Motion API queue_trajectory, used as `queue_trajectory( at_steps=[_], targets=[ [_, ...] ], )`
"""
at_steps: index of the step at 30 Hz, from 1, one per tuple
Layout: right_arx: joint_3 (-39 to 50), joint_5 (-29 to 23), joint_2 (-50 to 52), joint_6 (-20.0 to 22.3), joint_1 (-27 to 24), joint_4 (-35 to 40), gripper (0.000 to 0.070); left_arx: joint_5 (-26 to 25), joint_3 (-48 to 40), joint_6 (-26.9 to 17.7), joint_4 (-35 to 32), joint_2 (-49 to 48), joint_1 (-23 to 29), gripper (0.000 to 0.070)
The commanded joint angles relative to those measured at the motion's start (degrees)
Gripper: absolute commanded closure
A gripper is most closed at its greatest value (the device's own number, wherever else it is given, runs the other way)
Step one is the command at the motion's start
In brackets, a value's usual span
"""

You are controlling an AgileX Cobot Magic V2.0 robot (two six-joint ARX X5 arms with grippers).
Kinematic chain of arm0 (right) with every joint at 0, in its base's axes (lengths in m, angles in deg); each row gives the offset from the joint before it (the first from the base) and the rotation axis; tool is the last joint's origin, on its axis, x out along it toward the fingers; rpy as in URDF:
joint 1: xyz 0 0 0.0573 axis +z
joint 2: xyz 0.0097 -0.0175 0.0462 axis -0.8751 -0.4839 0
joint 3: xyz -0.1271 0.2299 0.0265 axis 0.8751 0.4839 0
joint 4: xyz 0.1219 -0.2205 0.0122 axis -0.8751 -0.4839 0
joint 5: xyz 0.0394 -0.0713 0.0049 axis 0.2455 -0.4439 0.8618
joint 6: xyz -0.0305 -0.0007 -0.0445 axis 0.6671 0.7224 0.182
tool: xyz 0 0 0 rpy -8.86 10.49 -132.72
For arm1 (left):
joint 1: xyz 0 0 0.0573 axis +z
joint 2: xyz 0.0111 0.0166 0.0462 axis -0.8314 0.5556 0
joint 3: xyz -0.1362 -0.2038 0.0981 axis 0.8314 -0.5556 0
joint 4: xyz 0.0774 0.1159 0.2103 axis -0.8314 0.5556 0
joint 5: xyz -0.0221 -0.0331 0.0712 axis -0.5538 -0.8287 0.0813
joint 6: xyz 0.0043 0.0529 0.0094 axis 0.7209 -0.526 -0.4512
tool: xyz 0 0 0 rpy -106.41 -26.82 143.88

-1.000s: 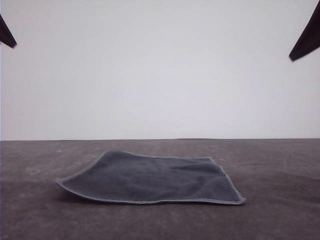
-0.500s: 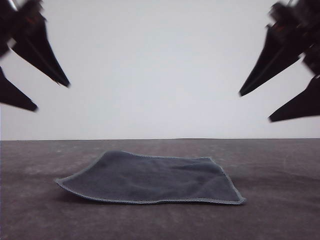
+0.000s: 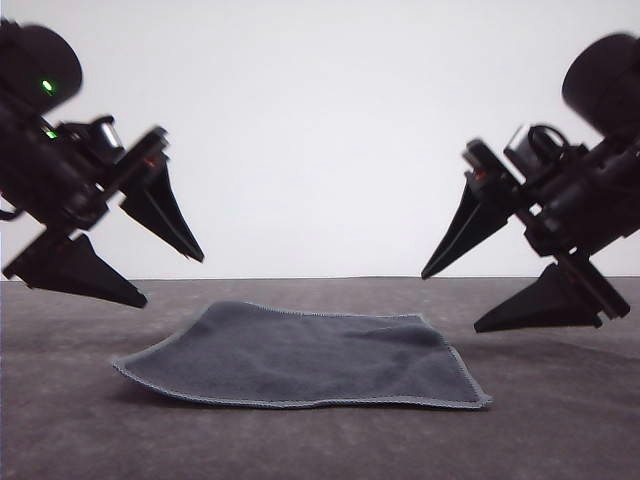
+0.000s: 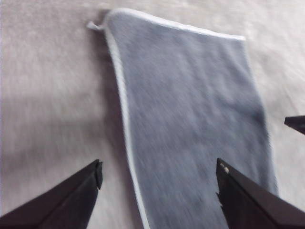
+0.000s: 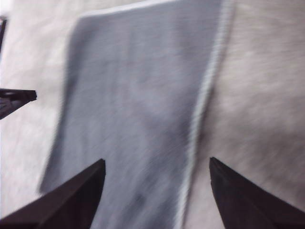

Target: Fold clothes

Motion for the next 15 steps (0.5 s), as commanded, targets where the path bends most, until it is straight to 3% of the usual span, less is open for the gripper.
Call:
queue_trajectory(
  at_steps=[1, 15],
  targets=[
    [-1.93, 0.27, -2.13, -0.69, -0.22, 0.78, 0.0261, -0.43, 1.94, 0.18, -0.93, 2.6, -0.09, 0.023],
    [-11.03, 3.55, -13.2, -0.82, -0.49, 0.79, 0.0261, -2.85, 11.84, 1.91, -1.18, 14.93, -0.09, 0.023]
  ],
)
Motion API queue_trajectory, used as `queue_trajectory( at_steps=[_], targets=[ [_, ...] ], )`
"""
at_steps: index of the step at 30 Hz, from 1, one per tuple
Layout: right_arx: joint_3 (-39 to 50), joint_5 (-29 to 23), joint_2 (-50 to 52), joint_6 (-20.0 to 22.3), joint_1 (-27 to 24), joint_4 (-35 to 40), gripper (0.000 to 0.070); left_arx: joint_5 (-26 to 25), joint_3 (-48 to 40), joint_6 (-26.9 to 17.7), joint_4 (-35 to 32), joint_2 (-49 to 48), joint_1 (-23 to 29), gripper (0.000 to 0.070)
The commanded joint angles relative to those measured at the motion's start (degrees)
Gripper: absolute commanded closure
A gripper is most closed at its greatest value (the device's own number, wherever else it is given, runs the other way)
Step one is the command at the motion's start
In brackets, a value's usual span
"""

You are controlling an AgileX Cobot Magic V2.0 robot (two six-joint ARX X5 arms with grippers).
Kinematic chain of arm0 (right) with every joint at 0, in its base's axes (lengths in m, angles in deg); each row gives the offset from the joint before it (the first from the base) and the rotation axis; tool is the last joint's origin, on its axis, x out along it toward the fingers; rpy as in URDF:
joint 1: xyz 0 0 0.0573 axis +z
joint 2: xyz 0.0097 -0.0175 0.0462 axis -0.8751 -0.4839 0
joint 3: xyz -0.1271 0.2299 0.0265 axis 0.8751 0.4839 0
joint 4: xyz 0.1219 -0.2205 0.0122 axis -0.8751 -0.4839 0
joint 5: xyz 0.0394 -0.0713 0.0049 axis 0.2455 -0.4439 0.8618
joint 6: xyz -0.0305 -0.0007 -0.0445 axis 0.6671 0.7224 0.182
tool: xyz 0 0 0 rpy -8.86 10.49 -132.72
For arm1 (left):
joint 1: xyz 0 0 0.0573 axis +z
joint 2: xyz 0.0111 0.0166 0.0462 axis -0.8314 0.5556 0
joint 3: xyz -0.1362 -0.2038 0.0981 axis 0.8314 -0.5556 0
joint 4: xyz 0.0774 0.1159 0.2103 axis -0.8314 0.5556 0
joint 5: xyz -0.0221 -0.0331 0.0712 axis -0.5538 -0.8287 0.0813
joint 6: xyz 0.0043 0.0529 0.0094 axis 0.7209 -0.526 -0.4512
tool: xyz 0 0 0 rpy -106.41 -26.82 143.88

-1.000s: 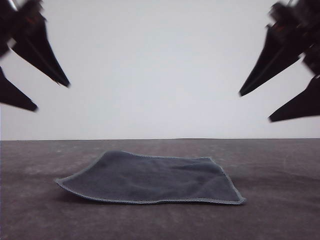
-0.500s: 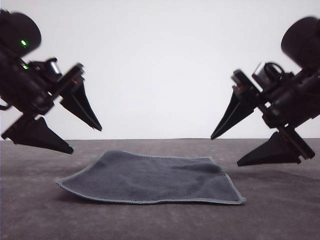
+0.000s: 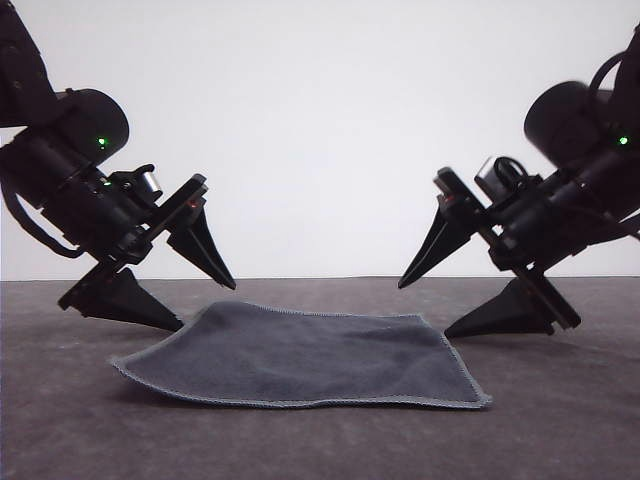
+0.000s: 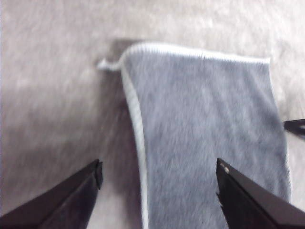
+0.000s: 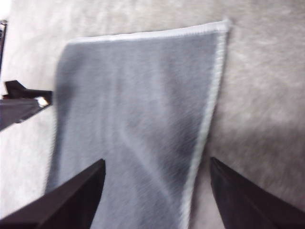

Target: Fold clothes

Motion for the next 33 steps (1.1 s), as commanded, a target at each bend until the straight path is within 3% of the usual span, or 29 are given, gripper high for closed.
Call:
queue_trajectory(
  at_steps=[1, 17, 23, 33],
  targets=[
    [-1.6, 0.79, -2.24, -0.45, 0.15, 0.59, 0.0261, -0.41, 2.04, 0.95, -0.26, 2.11, -0.09, 0.023],
    [-6.46, 2.06, -9.67, -1.78, 0.11, 5.53, 0.0262, -0.55, 10.26, 2.32, -0.39, 8.54, -0.11, 0.023],
    [-6.84, -1.01, -9.86, -1.78, -0.15, 8.27, 0.0315, -0.56, 10.87, 2.64, -0.44, 11.03, -0.15, 0.023],
    [-7.42, -1.13, -9.91, -1.86, -0.79, 11.26, 0.0314, -3.31, 10.99, 2.44, 5.06, 11.2, -0.15, 0.023]
  ],
)
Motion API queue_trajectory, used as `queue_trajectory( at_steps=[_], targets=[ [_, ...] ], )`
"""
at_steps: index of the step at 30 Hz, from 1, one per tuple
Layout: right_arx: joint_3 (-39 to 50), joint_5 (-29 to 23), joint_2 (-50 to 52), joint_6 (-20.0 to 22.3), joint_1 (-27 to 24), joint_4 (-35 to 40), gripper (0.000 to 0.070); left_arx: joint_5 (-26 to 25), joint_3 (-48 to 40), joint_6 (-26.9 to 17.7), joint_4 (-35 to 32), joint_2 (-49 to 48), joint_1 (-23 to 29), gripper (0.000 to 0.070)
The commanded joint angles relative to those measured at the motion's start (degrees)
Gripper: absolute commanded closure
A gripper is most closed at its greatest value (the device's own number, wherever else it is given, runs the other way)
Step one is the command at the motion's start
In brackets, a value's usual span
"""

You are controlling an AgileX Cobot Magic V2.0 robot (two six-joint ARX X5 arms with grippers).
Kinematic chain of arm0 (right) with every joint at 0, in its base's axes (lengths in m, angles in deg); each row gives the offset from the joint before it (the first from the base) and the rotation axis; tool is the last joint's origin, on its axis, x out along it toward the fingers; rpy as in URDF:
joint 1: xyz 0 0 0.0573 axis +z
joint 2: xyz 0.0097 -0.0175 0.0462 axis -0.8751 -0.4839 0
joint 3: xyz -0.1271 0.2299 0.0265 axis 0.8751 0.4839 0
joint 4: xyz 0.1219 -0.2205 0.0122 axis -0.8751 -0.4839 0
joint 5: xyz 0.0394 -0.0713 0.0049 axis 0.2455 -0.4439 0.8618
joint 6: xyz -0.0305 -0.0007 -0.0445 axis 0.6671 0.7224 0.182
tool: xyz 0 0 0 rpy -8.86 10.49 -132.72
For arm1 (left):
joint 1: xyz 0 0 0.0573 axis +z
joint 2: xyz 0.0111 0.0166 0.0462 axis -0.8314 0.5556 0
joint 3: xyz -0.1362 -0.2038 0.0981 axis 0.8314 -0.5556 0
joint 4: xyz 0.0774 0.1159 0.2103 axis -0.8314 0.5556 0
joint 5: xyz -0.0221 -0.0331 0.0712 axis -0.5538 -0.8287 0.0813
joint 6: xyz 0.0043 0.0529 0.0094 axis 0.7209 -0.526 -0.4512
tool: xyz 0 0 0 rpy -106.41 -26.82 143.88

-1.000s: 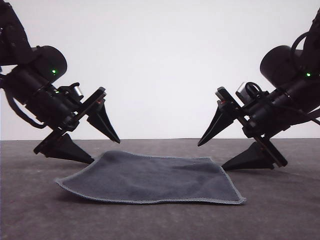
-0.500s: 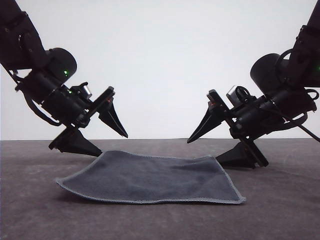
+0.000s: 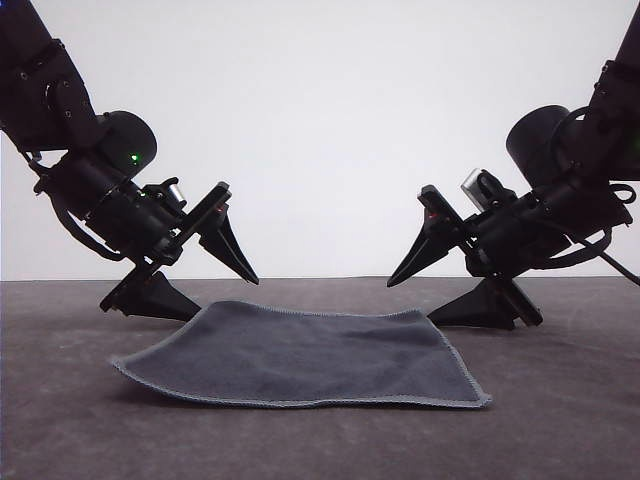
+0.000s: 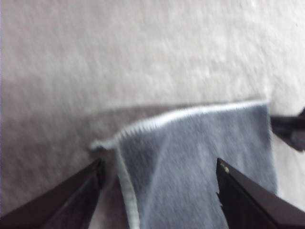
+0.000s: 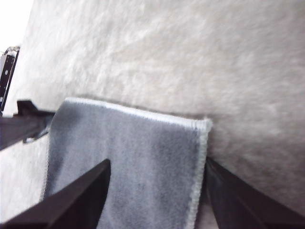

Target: Fold clothes

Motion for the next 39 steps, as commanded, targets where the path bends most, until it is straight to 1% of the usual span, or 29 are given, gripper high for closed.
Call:
queue_trajectory(
  at_steps=[1, 5, 8, 10, 11, 12, 13, 16, 19, 20, 24, 31, 34, 39],
  targets=[
    [-1.35, -0.2, -1.48, -0.6, 0.26, 0.56, 0.0314, -0.14, 0.28, 0.0, 2.25, 2.43, -0.28, 0.023],
    [-1.61, -0.17, -2.01, -0.64, 0.28, 0.54, 0.0323, -0.31, 0.28, -0.01, 1.98, 2.43, -0.58, 0.0231],
    [-1.66, -0.03, -2.56, -0.61, 0.33, 0.59, 0.0376, -0.29, 0.28, 0.03, 0.68, 2.43, -0.61, 0.0232],
    [-1.72, -0.06, -3.06, -0.59, 0.53, 0.63, 0.0406, -0.28, 0.28, 0.15, -0.27, 2.43, -0.61, 0.0258],
    [-1.73, -0.11, -3.28, -0.59, 0.57, 0.6, 0.0426, -0.16, 0.28, 0.19, -0.54, 2.43, -0.54, 0.0301],
    [-1.73, -0.22, -3.49, -0.59, 0.58, 0.57, 0.0449, -0.03, 0.28, 0.22, -0.73, 2.43, -0.46, 0.0358],
    [-1.73, -0.43, -3.74, -0.57, 0.58, 0.6, 0.0475, 0.0, 0.28, 0.22, -0.87, 2.43, -0.37, 0.043],
    [-1.73, -1.11, -4.0, -0.55, 0.58, 0.59, 0.0579, 0.18, 0.28, 0.21, -1.15, 2.43, -0.12, 0.0599],
    [-1.73, -1.3, -4.0, -0.55, 0.59, 0.95, 0.0688, 0.18, 0.28, 0.24, -2.08, 2.43, 0.02, 0.0683],
    [-1.73, -1.29, -4.0, -0.56, 0.58, 1.0, 0.0699, 0.17, 0.28, 0.26, -2.45, 2.43, 0.08, 0.069],
    [-1.73, -1.12, -3.99, -0.55, 0.58, 0.98, 0.07, 0.14, 0.3, 0.26, -3.44, 2.43, 0.16, 0.0691],
    [-1.73, 0.82, -3.0, -0.43, 0.58, 0.55, 0.07, 0.14, 0.32, 0.22, -3.32, 2.0, 0.58, 0.0691],
    [-1.73, 0.9, -1.84, 0.35, 0.64, -0.68, 0.07, 0.11, 0.32, 0.03, -2.7, 0.96, 0.76, 0.0691],
    [-1.73, 0.87, 0.86, 3.41, 0.76, -4.04, 0.07, 0.2, 0.32, -3.26, 1.0, -1.93, 0.79, 0.0691]
  ],
)
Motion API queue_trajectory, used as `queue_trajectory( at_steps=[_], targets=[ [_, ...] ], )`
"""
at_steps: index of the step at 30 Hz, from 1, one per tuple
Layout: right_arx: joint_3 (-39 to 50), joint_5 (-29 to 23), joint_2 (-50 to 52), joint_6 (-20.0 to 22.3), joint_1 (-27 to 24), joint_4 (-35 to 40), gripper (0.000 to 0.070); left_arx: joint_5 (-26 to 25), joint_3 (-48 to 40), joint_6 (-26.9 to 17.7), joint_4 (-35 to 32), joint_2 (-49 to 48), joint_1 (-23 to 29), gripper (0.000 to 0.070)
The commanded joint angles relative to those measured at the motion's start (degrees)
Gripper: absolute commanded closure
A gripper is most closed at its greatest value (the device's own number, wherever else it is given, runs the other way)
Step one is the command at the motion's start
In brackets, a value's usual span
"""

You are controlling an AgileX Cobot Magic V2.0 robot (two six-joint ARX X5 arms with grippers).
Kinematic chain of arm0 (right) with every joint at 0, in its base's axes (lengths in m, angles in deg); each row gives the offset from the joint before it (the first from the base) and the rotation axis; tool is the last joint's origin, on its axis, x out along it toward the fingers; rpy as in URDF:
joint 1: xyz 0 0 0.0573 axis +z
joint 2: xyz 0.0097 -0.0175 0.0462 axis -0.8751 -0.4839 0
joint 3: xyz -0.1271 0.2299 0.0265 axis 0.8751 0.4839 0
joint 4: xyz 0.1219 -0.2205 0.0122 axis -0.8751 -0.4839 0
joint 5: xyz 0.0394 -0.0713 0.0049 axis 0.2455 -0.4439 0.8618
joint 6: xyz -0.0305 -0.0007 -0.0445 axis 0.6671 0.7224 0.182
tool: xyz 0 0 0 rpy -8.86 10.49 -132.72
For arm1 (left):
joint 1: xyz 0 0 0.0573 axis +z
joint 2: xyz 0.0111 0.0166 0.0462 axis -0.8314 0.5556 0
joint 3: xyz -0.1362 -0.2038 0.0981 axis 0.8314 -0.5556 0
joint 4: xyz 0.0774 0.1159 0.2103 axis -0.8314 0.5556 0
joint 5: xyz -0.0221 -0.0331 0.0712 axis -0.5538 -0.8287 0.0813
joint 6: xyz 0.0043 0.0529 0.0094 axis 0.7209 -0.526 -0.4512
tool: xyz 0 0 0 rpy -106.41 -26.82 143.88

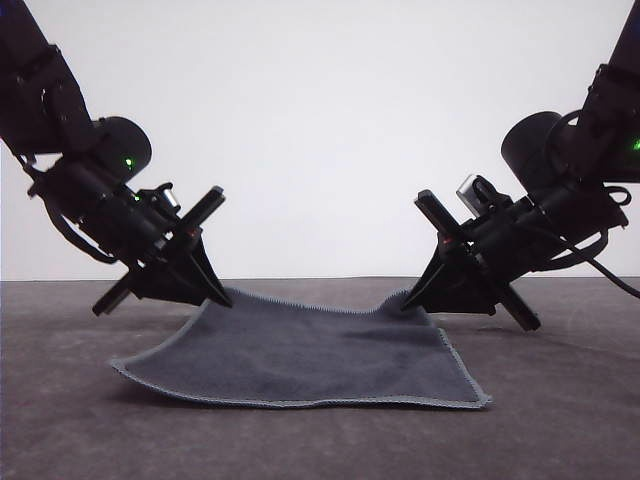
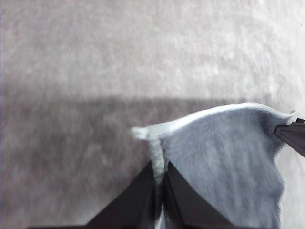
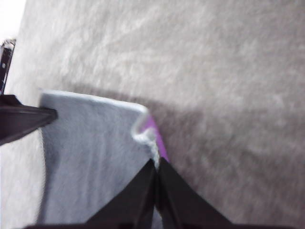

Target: Fold clothes

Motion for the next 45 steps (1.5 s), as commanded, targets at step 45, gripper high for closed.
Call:
queue_trajectory(
  at_steps=[45],
  targets=[
    [24.85, -4.76, 35.15, 8.3, 7.21, -3.9, 0.07, 12.49, -26.1, -4.31, 0.16, -27.74, -9.12, 0.0691]
  ],
)
